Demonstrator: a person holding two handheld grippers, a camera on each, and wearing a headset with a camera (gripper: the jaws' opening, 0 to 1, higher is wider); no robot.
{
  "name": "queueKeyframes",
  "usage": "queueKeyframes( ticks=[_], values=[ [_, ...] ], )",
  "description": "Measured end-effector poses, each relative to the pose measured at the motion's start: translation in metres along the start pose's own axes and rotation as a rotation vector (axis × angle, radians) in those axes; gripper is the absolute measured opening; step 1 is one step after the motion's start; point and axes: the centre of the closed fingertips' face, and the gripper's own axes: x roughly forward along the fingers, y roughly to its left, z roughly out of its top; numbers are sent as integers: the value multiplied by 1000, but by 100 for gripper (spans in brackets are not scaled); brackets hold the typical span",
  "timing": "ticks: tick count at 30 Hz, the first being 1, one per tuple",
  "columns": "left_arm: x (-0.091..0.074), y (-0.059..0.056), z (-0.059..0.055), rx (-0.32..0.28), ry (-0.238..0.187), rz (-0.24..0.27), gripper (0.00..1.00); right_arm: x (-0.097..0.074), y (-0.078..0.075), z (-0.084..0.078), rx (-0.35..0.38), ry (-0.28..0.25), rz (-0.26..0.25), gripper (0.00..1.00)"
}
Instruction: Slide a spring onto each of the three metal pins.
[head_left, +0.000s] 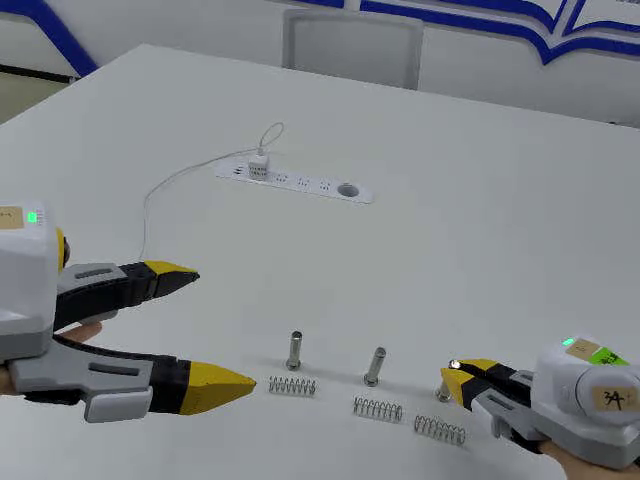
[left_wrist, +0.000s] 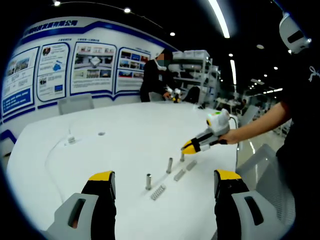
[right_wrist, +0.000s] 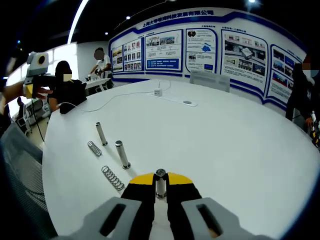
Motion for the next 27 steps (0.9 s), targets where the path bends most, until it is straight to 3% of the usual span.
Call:
queueKeyframes(
  ticks=[6,18,27],
  values=[
    [-1,0,-2,5,9,2,83,-3,-3,-2,-46,10,-14,8],
    [-2,-2,-3,9,14,1,83,-2,-4,-1,-65,48,4,8],
    [-3,-1,-5,7,16,0,83,-4,-4,3,-43,42,13,13]
  ],
)
